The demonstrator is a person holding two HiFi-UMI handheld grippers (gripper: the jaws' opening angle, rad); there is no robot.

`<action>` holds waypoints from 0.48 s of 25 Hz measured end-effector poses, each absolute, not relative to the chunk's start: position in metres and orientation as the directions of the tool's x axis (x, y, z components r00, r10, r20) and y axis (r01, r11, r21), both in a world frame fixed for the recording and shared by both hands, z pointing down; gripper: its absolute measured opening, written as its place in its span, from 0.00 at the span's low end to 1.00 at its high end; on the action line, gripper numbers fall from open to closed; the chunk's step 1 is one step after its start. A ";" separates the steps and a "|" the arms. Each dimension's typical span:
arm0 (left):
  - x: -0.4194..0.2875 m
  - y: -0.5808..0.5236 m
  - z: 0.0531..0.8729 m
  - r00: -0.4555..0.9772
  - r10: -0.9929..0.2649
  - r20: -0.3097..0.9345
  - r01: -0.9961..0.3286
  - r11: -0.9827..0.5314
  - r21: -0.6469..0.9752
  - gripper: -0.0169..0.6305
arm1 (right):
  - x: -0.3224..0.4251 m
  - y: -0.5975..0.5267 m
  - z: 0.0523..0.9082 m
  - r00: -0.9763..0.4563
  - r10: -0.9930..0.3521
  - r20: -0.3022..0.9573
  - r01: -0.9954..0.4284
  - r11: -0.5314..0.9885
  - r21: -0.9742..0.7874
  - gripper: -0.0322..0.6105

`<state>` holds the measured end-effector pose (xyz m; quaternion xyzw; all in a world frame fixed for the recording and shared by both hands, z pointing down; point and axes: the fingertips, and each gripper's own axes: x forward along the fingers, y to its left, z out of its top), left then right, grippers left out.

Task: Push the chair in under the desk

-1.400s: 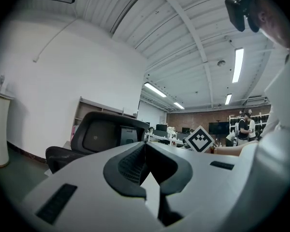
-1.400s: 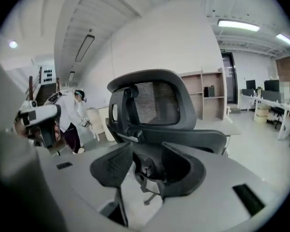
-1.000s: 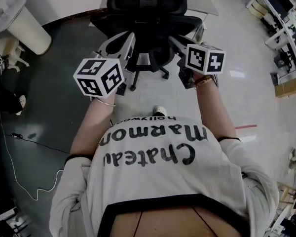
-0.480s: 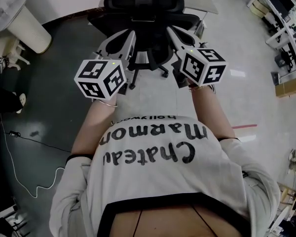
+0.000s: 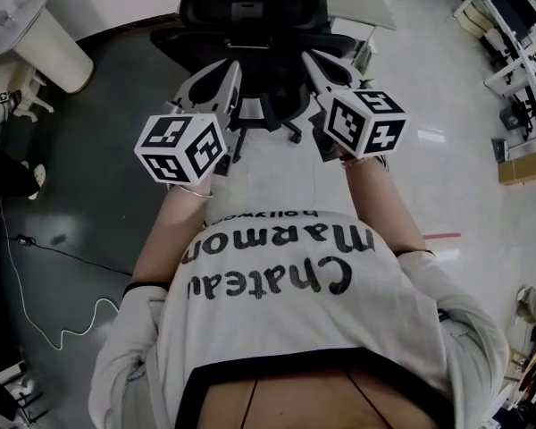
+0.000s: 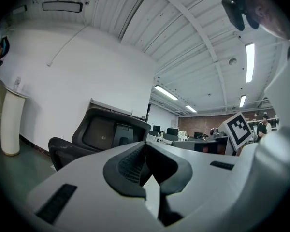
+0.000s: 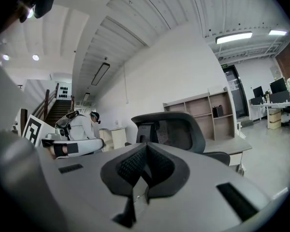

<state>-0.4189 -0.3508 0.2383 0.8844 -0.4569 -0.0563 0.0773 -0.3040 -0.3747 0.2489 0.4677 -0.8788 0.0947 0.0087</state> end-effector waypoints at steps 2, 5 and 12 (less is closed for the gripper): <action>-0.418 -0.354 0.239 0.571 -0.821 -0.026 -0.802 -0.564 0.197 0.05 | -0.303 -0.379 0.250 -0.568 -0.815 0.109 -0.820 0.550 -0.161 0.07; -0.419 -0.358 0.240 0.560 -0.828 -0.026 -0.808 -0.553 0.203 0.05 | -0.303 -0.383 0.254 -0.578 -0.808 0.116 -0.814 0.559 -0.157 0.07; -0.420 -0.363 0.244 0.548 -0.836 -0.014 -0.817 -0.539 0.206 0.05 | -0.304 -0.388 0.259 -0.587 -0.799 0.128 -0.808 0.571 -0.144 0.07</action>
